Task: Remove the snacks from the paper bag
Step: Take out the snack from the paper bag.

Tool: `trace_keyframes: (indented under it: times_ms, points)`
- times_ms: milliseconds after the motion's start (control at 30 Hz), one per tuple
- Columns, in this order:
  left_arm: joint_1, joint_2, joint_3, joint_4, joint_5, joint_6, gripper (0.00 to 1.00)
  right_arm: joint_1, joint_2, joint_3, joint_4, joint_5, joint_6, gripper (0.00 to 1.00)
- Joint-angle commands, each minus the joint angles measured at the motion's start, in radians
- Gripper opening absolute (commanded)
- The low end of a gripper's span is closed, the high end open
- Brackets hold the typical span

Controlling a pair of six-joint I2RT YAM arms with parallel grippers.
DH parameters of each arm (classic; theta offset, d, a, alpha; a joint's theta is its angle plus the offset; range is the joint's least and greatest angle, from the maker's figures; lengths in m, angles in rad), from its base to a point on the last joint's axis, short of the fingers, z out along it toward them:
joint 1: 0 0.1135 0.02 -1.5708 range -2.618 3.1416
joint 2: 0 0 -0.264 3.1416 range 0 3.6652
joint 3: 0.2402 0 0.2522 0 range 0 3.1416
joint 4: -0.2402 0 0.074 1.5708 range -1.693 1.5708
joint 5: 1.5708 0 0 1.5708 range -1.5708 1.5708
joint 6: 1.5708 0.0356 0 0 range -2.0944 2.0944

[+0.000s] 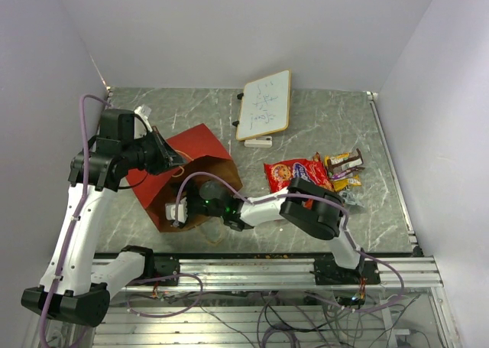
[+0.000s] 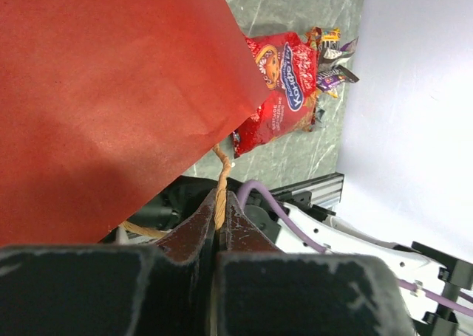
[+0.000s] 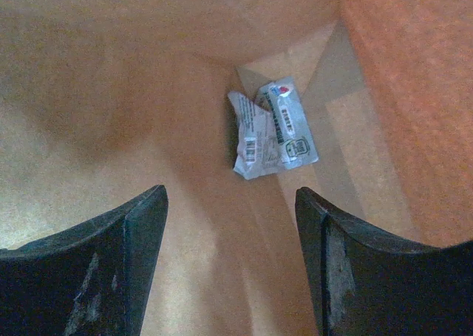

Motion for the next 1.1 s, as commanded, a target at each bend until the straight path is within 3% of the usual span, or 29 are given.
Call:
trace_keyframes:
  times_ms: [0, 233, 567, 700, 867, 1067]
  points:
    - [0.003, 0.002, 0.029, 0.034, 0.060, -0.017, 0.07, -0.018, 0.049, 0.037, 0.050, 0.006, -0.033, 0.70]
    - [0.003, 0.002, 0.055, -0.007, 0.069, 0.028, 0.07, -0.030, 0.108, 0.136, -0.043, -0.115, -0.151, 0.72]
    - [0.003, -0.002, 0.022, 0.049, 0.170, -0.026, 0.07, -0.036, 0.223, 0.264, -0.016, -0.056, -0.128, 0.84]
    - [0.001, 0.006, 0.020, 0.053, 0.182, -0.024, 0.07, -0.043, 0.265, 0.325, -0.037, -0.104, -0.123, 0.85]
    - [0.001, 0.024, 0.024, 0.045, 0.200, -0.022, 0.07, -0.046, 0.344, 0.434, -0.029, -0.048, -0.050, 0.88]
    - [0.000, 0.029, 0.042, 0.035, 0.206, -0.027, 0.07, -0.052, 0.419, 0.541, -0.071, -0.062, -0.073, 0.86]
